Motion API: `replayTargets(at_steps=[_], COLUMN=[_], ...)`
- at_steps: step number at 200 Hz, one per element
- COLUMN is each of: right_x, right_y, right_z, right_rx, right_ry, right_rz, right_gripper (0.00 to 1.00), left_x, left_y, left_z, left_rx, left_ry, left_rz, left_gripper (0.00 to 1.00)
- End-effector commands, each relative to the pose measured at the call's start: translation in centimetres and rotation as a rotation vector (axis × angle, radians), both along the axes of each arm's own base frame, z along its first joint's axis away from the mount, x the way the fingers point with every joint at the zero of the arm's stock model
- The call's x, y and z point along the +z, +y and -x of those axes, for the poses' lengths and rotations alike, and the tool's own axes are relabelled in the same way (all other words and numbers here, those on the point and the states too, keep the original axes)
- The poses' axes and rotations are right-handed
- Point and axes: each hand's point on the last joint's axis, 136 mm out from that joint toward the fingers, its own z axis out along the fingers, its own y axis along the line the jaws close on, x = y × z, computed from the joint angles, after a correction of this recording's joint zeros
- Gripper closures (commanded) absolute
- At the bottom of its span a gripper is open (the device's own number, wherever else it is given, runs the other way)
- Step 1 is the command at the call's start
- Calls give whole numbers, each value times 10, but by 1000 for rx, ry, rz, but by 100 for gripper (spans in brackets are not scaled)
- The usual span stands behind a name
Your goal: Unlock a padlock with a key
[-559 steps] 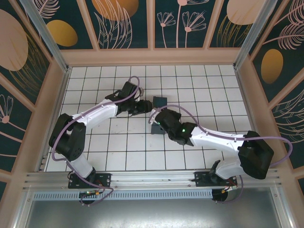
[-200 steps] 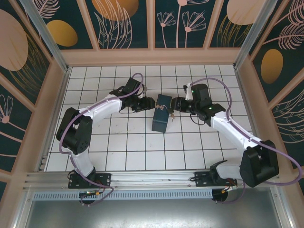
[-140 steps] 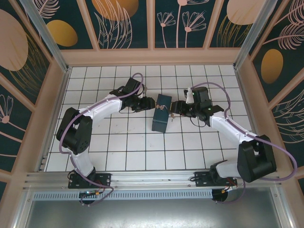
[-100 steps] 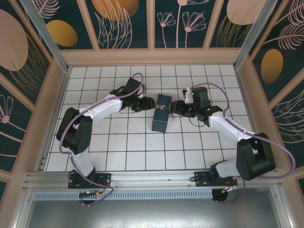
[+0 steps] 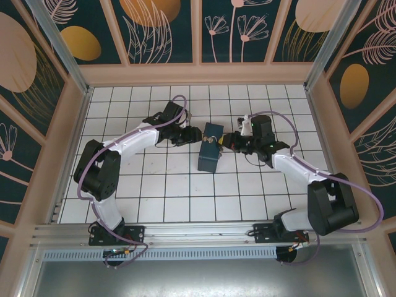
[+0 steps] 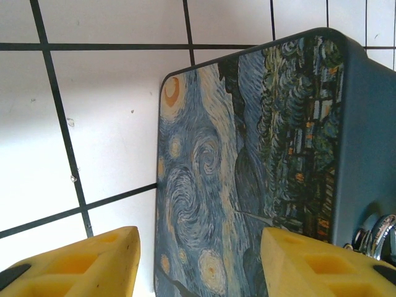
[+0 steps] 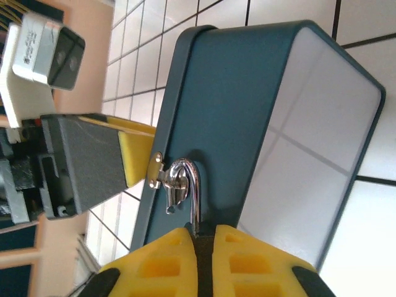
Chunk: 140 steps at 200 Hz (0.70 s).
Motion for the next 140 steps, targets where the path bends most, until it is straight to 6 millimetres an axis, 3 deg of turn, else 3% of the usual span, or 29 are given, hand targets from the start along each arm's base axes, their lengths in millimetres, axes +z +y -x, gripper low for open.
replayTargets(at_steps=[1, 31, 86, 105, 140], right_x=[21, 37, 40, 36, 56], right_y=[6, 4, 7, -10, -51], right_z=[2, -4, -21, -30, -42], right_rx=[-16, -138, -312, -399, -516], right_ry=[-26, -83, -72, -97, -206], right_rz=[-119, -147, -112, -19, 87], right_gripper=[98, 100, 100, 100, 100], left_x=[3, 4, -4, -4, 3], left_y=[-9, -11, -12, -11, -11], left_z=[5, 16, 22, 19, 10], left_rx=[-41, -56, -59, -41, -19], left_ry=[14, 26, 39, 36, 19], left_rz=[34, 49, 22, 16, 16], left_gripper=[46, 46, 45, 44, 44])
